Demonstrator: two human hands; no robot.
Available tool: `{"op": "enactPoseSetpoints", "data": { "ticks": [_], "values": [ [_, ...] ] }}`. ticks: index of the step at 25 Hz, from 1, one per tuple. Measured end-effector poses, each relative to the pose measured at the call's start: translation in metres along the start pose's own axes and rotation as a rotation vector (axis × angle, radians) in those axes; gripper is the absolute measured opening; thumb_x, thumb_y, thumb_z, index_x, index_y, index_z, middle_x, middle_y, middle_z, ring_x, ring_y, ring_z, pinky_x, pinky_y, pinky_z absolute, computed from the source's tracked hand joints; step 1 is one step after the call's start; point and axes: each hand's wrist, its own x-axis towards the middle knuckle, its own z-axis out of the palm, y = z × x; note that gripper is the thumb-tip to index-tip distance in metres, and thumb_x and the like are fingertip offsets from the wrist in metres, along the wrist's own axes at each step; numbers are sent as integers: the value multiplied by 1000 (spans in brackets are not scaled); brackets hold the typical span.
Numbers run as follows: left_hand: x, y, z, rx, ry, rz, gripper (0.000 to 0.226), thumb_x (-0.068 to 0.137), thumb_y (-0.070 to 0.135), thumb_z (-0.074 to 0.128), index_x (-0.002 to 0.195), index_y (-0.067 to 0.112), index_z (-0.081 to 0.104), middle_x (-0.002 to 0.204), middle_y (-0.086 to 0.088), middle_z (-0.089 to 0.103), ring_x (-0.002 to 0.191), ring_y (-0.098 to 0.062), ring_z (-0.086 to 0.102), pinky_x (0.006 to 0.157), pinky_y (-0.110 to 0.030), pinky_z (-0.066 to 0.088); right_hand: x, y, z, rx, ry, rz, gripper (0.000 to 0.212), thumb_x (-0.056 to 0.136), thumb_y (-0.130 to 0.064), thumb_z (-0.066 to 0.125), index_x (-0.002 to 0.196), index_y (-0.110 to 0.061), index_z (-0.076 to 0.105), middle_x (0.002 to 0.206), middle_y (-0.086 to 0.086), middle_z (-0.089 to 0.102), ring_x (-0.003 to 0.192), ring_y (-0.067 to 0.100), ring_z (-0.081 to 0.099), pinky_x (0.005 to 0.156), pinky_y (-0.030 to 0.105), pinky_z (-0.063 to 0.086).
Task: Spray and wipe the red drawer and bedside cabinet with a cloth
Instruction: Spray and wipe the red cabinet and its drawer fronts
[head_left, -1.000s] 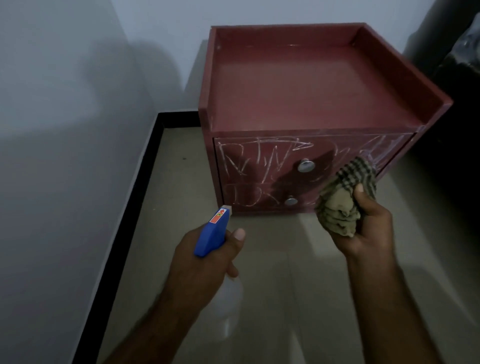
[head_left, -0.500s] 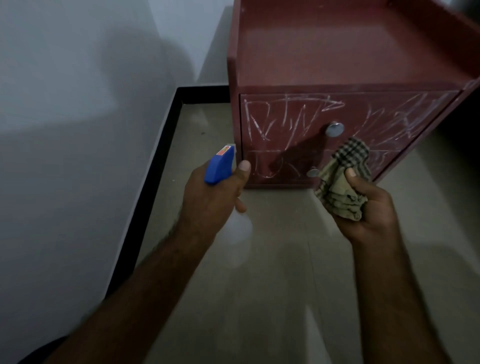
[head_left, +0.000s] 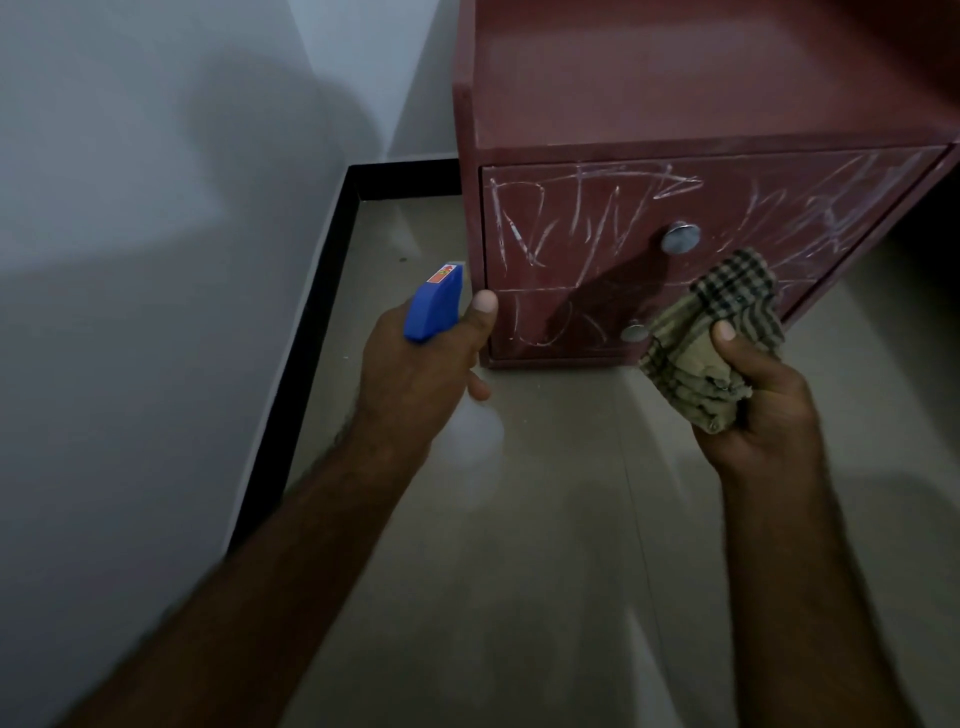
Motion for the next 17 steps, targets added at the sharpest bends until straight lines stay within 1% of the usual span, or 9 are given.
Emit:
{"op": "enactPoseSetpoints", "data": {
  "ticks": [2, 3, 5, 8, 10, 12, 14, 15, 17],
  "values": [
    [3, -2, 4, -15, 32, 6, 19, 93, 50, 63, 88, 34, 54, 80, -5, 68, 68, -25, 74, 58, -13, 46, 2, -4, -6, 5, 21, -23, 35, 103, -7, 50, 135, -12, 64, 131, 10, 72, 122, 29, 69, 91, 41, 60],
    [4, -3, 6, -19, 43, 11, 20, 93, 50, 64, 88, 33, 54, 79, -6, 67, 68, -25, 74, 56, -13, 47, 3, -5, -9, 9, 32, -34, 34, 102, -7, 51, 132, -12, 66, 131, 10, 71, 122, 28, 68, 92, 41, 60],
    [6, -5, 9, -24, 53, 24, 23, 94, 50, 64, 89, 29, 55, 82, -8, 68, 66, -24, 74, 50, -7, 47, 5, -8, -12, 17, 56, -52, 34, 101, -6, 52, 130, -13, 69, 134, 10, 70, 124, 28, 67, 95, 42, 59],
    [8, -7, 13, -30, 56, 32, 24, 95, 49, 63, 92, 26, 56, 83, -4, 68, 66, -21, 74, 50, -2, 44, 7, -8, -18, 28, 67, -73, 43, 101, -6, 51, 143, -10, 58, 141, 10, 65, 128, 28, 65, 97, 42, 58],
    [9, -8, 15, -30, 67, 41, 21, 96, 49, 62, 90, 31, 53, 84, 0, 68, 66, -19, 74, 51, -2, 44, 8, -8, -20, 28, 65, -79, 48, 102, -6, 49, 150, -8, 51, 145, 11, 62, 129, 28, 64, 95, 40, 58],
    [10, -6, 15, -32, 81, 59, 19, 96, 49, 61, 88, 36, 50, 85, 2, 68, 67, -19, 74, 55, -7, 48, 8, -7, -21, 34, 67, -77, 48, 103, -5, 48, 151, -8, 50, 146, 12, 62, 129, 28, 64, 94, 40, 59],
    [10, -5, 15, -28, 96, 66, 19, 95, 49, 62, 87, 38, 49, 85, 5, 68, 67, -20, 74, 62, -17, 50, 7, -6, -21, 45, 61, -77, 42, 103, -6, 47, 145, -9, 56, 141, 10, 65, 127, 27, 65, 94, 39, 59],
    [10, -4, 14, -24, 107, 62, 20, 94, 50, 62, 86, 38, 49, 83, 5, 67, 65, -19, 74, 64, -20, 50, 6, -6, -21, 46, 59, -81, 40, 104, -7, 47, 142, -10, 57, 138, 9, 67, 126, 27, 66, 94, 39, 58],
    [9, -5, 13, -10, 115, 48, 21, 93, 51, 63, 84, 39, 48, 82, 2, 67, 64, -18, 74, 63, -23, 51, 6, -4, -22, 50, 61, -91, 40, 106, -12, 47, 144, -10, 56, 136, 7, 68, 127, 25, 65, 96, 39, 58]
  ]
}}
